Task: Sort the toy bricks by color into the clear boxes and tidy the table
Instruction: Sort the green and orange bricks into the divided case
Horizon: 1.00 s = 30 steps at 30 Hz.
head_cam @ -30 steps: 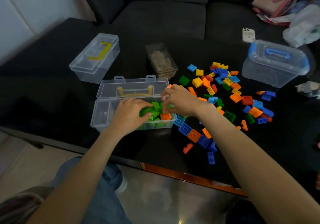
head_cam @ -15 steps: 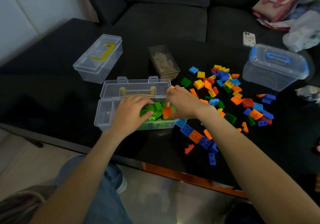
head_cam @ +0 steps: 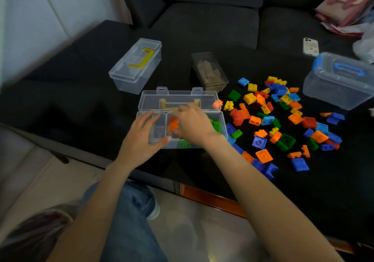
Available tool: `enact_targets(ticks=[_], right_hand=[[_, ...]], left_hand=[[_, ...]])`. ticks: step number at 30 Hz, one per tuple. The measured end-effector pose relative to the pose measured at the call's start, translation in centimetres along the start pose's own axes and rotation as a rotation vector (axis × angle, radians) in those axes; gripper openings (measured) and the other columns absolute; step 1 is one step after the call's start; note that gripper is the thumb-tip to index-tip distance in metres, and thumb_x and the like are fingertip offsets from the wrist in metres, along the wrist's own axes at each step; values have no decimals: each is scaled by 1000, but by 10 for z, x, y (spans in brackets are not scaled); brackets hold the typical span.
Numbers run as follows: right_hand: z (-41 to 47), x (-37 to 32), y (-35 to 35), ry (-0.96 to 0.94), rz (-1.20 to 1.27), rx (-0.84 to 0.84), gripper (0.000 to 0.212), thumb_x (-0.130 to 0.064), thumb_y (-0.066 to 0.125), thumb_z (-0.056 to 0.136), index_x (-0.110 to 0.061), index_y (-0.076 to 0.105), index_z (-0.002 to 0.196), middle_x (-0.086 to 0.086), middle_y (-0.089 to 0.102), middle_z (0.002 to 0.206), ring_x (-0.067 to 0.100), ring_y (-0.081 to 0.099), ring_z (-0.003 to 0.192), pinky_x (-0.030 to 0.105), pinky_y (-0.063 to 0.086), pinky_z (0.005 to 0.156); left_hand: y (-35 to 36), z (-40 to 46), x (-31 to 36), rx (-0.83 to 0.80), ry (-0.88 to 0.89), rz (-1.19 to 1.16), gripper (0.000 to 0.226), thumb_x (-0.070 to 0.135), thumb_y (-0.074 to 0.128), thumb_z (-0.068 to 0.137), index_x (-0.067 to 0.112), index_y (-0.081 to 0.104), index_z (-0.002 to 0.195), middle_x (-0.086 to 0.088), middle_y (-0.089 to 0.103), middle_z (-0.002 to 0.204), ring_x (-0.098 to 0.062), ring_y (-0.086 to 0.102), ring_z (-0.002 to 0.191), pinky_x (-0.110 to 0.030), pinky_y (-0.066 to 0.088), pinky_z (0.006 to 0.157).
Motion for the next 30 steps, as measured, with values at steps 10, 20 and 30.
enact_targets(ticks=[10, 20, 30], right_hand=[[-44, 20, -18, 71, 338, 109, 27, -17, 60, 88, -17, 64, 115, 0, 64, 116, 17, 55, 111, 33, 46, 94], [-204, 170, -28, 506, 288, 229, 28, -3, 61, 84, -21, 70, 104, -2, 62, 103, 13, 60, 96, 24, 44, 81], [-191, 197, 12, 354, 284, -239, 29, -36, 51, 95, -35, 61, 122, -5, 42, 112, 15, 46, 111, 36, 41, 98]], left_hand=[[0, -10, 27, 120, 87, 251, 63, 57, 43, 79, 21, 52, 130, -11, 43, 140, -33, 35, 132, -55, 35, 102], [100, -25, 168, -102, 510, 18, 42, 28, 65, 79, 16, 60, 119, -2, 59, 113, -19, 50, 110, -24, 36, 91], [150, 4, 180, -240, 447, 272, 43, 32, 60, 87, 22, 54, 129, 3, 53, 125, -19, 42, 119, -29, 35, 98]])
Point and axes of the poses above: each hand's wrist, its own z-axis towards the middle knuckle, its own y-axis out of the palm, x = y × z, the point moved 6 cm from there along z, towards the middle knuckle
